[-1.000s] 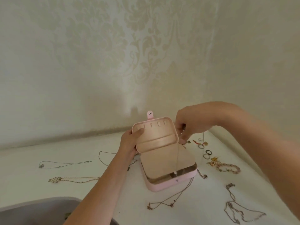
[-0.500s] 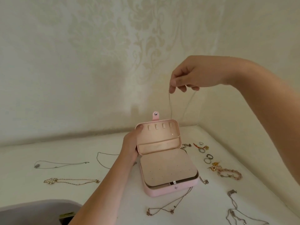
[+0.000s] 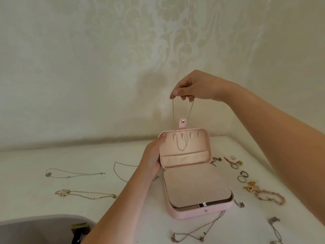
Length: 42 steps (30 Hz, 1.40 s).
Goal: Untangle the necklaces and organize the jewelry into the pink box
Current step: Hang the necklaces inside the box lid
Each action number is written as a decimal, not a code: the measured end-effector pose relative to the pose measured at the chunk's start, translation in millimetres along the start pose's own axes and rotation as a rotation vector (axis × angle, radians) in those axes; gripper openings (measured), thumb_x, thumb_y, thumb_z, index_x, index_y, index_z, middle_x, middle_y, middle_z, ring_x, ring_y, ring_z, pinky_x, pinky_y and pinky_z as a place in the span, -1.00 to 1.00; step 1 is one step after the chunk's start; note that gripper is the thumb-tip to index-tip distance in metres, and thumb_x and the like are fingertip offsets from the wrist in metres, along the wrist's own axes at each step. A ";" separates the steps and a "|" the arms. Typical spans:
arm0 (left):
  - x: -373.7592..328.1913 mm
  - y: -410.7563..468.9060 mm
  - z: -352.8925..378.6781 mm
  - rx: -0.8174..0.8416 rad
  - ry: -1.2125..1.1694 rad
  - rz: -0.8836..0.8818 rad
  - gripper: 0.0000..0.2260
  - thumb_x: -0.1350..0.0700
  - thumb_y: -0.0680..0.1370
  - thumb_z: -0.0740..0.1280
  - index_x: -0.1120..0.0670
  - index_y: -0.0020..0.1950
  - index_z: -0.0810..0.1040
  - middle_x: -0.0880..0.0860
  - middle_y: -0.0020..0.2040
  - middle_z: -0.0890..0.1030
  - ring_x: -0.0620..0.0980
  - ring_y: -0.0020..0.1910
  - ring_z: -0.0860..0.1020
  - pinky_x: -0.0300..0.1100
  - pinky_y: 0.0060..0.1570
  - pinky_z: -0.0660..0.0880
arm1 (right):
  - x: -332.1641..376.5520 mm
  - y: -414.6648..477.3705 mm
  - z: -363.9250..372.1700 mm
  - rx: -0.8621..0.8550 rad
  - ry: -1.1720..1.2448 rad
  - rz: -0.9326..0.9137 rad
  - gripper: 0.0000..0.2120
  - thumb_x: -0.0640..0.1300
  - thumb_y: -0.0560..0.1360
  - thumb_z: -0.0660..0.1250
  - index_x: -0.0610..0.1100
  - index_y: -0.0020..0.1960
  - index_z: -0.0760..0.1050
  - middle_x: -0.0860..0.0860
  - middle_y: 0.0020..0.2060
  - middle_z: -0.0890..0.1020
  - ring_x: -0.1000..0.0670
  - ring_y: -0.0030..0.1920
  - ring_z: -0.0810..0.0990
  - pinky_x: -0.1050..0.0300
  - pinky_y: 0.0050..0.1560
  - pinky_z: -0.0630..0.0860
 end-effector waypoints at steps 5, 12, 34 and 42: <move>2.5 5.3 -3.1 -0.003 0.010 -0.003 -0.76 0.04 0.56 0.30 0.13 0.14 0.62 0.11 0.08 0.66 0.10 0.11 0.61 0.12 0.24 0.44 | -2.5 11.1 8.3 -0.006 0.022 0.002 -0.86 -0.11 0.52 0.35 -0.05 0.01 0.67 0.12 -0.24 0.61 0.23 -0.41 0.46 0.46 -0.31 0.42; 1.3 4.3 -2.0 0.040 0.010 0.007 -0.76 0.06 0.59 0.24 0.11 0.14 0.62 0.10 0.09 0.66 0.09 0.13 0.59 0.09 0.27 0.42 | -21.1 19.3 28.6 -0.003 0.071 0.029 -0.84 -0.11 0.49 0.39 -0.04 0.05 0.66 0.23 -0.17 0.63 0.07 -0.20 0.58 0.32 -0.12 0.50; -8.6 -7.1 4.2 0.079 0.047 0.047 -0.71 0.10 0.61 0.17 0.16 0.23 0.57 0.11 0.13 0.64 0.02 0.13 0.60 -0.10 0.12 0.49 | -30.8 -7.9 95.3 -0.053 -0.114 -0.205 -0.90 -0.30 0.33 0.49 -0.17 -0.16 0.70 0.05 -0.31 0.59 0.24 -0.34 0.52 0.43 -0.27 0.37; -6.5 -3.3 0.4 0.057 0.066 0.046 -0.69 0.14 0.59 0.12 0.20 0.20 0.55 0.10 0.00 0.64 0.03 0.03 0.59 -0.13 -0.05 0.50 | -32.2 -15.4 112.8 -0.110 -0.341 -0.168 -0.83 -0.18 0.50 0.35 -0.11 0.06 0.66 -0.06 -0.06 0.65 -0.05 -0.03 0.60 0.17 -0.05 0.41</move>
Point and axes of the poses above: each hand's wrist, its own y-axis towards the middle knuckle, its own z-axis out of the palm, x = y × z, the point moved 3 cm from there along y, towards the middle knuckle
